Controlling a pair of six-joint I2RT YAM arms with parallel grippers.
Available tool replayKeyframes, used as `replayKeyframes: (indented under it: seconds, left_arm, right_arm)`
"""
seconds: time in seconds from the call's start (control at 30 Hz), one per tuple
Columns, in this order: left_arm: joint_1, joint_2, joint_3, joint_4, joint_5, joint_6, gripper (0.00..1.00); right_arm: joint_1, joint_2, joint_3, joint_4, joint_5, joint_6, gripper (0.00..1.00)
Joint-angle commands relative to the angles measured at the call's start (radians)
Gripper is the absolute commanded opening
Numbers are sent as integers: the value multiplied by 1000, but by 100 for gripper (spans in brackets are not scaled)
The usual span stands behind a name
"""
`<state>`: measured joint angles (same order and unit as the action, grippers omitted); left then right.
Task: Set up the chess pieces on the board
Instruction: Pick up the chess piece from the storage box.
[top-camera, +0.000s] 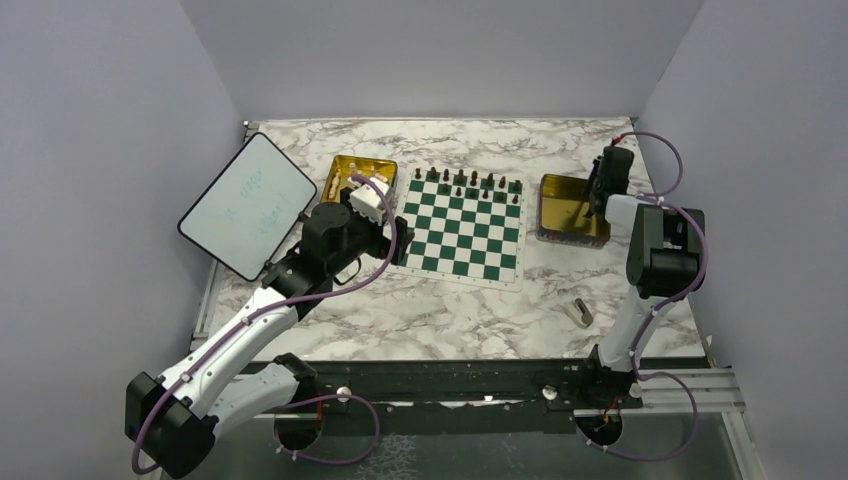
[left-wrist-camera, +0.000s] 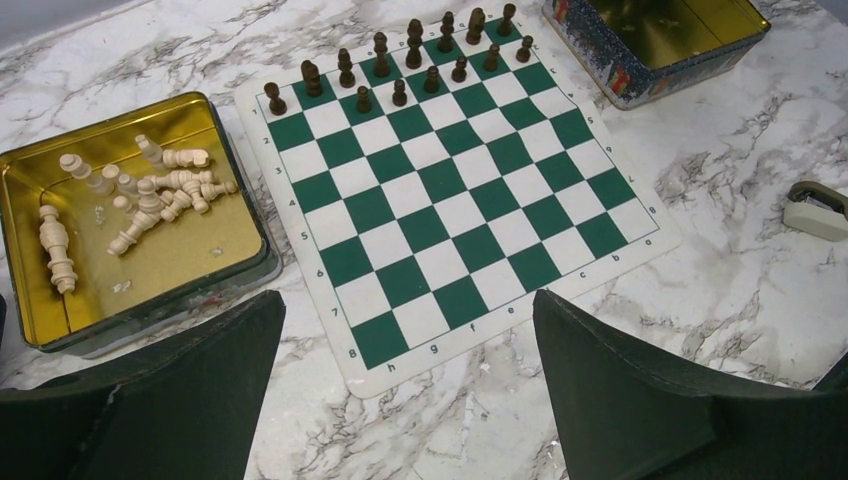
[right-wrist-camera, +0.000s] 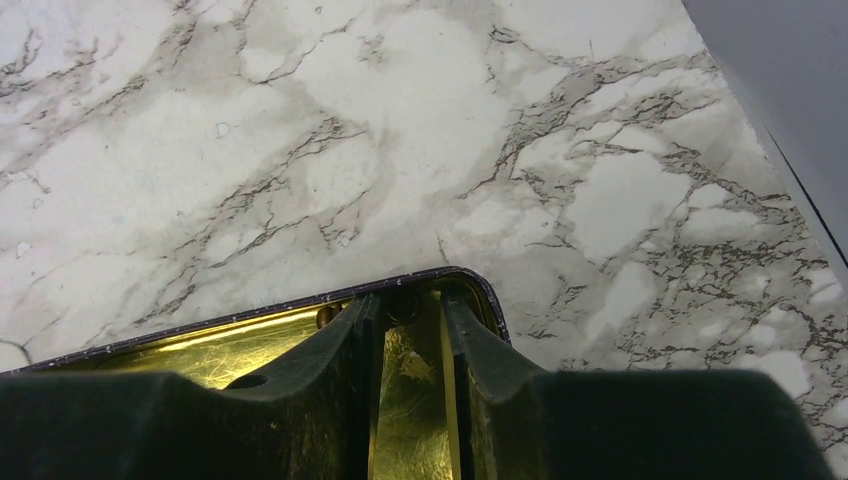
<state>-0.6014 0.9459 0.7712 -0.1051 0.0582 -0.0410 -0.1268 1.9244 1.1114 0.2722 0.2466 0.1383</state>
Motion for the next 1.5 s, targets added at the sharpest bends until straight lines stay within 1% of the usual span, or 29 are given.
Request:
replayKeyframes:
  seconds: [0.0,0.57,0.83,1.07,1.3,1.47]
  left_arm:
    - [10,1,-4,30,-20,10,94]
    - [12,2,-6,30,-15,9,94]
    - [13,0,-6,32,-14,9,94]
    - [12,0,-7,34,-10,6,94]
    - [14,-3,-9,34,-8,4,94]
    - [13,-5,-10,38,-1,3,94]
  right_arm:
    - [-11,20,1,59,-72,0,32]
    - [-15,56,19,61,-124,-25,32]
    - [-16,31,7,49,-131,-23,21]
    - [-15,-17,0,3,-110,-6,16]
    - [-16,-73,-30,-41,-130,51,14]
    - [-15,-115,-64,-86,-186,112,14]
